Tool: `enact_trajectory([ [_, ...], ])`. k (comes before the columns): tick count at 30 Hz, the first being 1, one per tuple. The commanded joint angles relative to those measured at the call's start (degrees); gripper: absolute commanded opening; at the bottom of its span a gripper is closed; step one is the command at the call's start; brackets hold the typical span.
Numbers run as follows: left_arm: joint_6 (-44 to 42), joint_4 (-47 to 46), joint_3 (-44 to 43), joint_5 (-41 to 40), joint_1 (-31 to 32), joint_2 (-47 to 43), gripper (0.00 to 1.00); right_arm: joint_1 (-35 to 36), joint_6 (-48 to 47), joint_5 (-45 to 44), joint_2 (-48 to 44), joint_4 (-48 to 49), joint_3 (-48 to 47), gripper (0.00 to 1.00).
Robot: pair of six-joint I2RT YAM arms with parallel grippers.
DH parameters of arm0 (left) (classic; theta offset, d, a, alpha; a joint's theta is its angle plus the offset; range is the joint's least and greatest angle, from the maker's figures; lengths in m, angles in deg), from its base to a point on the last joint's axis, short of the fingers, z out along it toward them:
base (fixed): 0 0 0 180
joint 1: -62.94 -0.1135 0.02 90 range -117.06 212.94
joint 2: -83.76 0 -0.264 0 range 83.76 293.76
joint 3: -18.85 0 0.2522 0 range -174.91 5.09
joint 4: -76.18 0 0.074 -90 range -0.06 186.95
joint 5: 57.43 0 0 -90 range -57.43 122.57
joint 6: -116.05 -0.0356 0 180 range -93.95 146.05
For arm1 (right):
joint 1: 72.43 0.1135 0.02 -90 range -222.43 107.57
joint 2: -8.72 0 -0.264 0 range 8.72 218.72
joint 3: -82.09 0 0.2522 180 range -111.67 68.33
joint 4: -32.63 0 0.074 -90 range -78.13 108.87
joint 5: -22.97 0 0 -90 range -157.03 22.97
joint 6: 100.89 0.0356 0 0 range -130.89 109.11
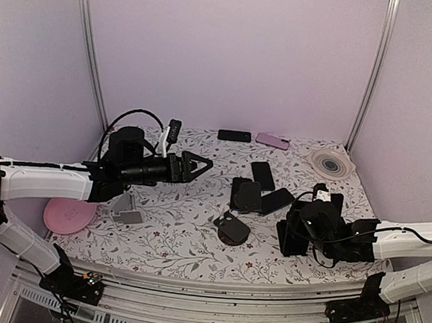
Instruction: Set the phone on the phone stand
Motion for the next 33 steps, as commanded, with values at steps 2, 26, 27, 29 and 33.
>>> enact_trajectory([
  [2, 0.15, -2.1, 0.56, 0.8, -0.97, -0.71, 0.95, -0.13, -1.13, 0.2, 1.18, 4.94, 1.39, 0.12],
  [26, 0.42, -3.19, 0.64, 2.04, -0.97, -0.22, 0.95, 3.02, -12.26, -4.53, -1.09, 9.8, 2.38, 0.12],
  [27, 0.43, -3.21, 0.65, 2.1, -0.99, -0.19, 0.95, 3.07, -12.25, -4.53, -0.85, 9.96, 2.52, 0.12],
  [29, 0.42, -3.2, 0.62, 2.08, -0.99, -0.23, 0.96, 3.19, -12.07, -4.76, -0.26, 9.83, 2.71, 0.12],
  [33, 0.33, -3.36, 0.73, 2.3, -1.04, -0.19, 0.95, 3.52, -11.22, -5.03, 0.84, 9.8, 3.12, 0.12],
])
